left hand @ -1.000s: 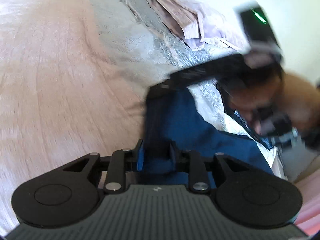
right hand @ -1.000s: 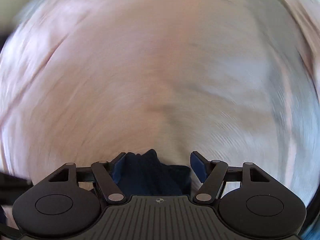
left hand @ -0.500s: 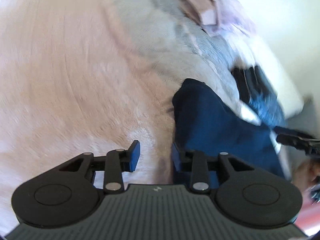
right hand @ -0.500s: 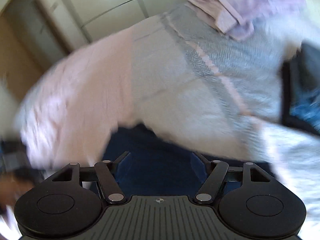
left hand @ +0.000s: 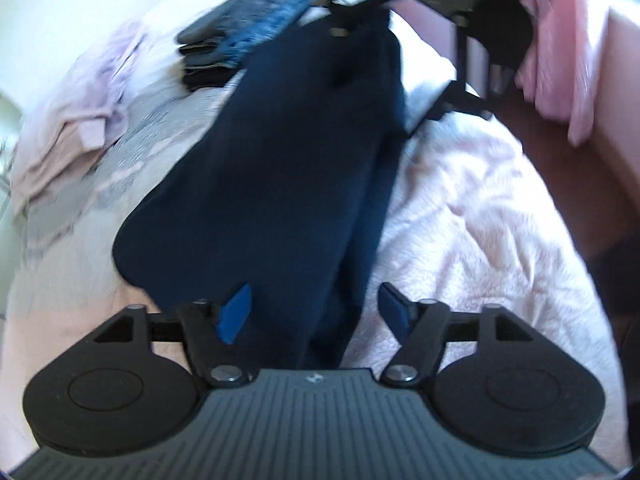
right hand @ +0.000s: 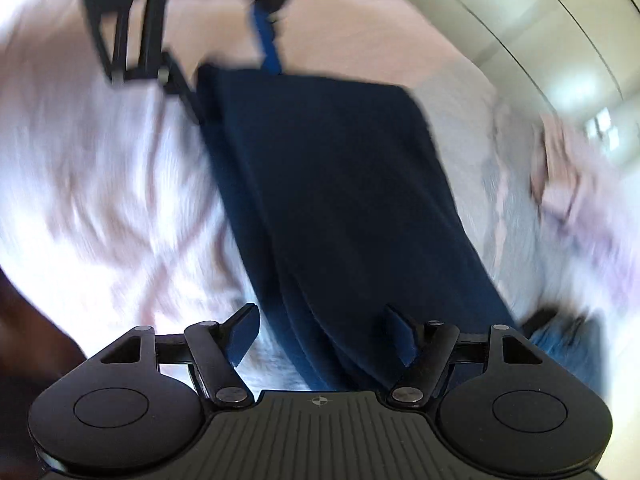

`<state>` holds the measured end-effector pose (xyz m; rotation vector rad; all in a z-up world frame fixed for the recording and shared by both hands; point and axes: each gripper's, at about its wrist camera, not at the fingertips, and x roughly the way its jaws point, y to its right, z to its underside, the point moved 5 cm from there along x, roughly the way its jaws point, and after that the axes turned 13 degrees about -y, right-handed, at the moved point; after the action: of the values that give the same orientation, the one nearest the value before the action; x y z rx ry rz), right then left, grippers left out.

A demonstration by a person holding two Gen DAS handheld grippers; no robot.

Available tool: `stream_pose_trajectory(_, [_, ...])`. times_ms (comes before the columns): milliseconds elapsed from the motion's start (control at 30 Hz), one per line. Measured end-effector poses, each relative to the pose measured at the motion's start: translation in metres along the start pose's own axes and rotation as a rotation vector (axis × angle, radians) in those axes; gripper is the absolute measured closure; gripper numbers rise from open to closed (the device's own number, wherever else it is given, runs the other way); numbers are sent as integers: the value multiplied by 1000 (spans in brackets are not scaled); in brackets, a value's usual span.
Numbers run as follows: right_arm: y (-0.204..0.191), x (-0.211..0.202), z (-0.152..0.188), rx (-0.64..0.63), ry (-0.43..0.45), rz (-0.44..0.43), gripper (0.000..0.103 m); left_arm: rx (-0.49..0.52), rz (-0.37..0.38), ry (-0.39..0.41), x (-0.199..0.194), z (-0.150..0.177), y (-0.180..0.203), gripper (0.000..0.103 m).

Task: Fold clothes
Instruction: 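Lift the folded navy sweatpants with both grippers and carry them toward the jeans stack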

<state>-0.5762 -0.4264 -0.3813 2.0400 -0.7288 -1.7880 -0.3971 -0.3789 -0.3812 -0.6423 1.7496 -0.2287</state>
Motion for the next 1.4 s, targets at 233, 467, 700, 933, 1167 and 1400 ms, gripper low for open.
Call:
stream_pose_trajectory(233, [25,18,5,-4,17,18,61,91,-140,-39,26,-19,19,26])
stream_pose_trajectory(467, [107,-4,3,303,47,-112,71,115,-271,-159,42,-38,-15,59])
stream_pose_trajectory(700, [75,-18,9,208,63,-43,27,-73,-104,-164,25,-41,-73,75])
stream_pose_trajectory(933, [23,16,15,-8,35,110,18,-233,82,-141,17,-41,-103,76])
stream_pose_trajectory(1167, [51,34,37,10,-16,169,55,-143,77,-168,14,-39,-89,78])
stream_pose_trajectory(1400, [95,-2,35,125,-28,30,76,-37,42,-207,-19,-52,-96,83])
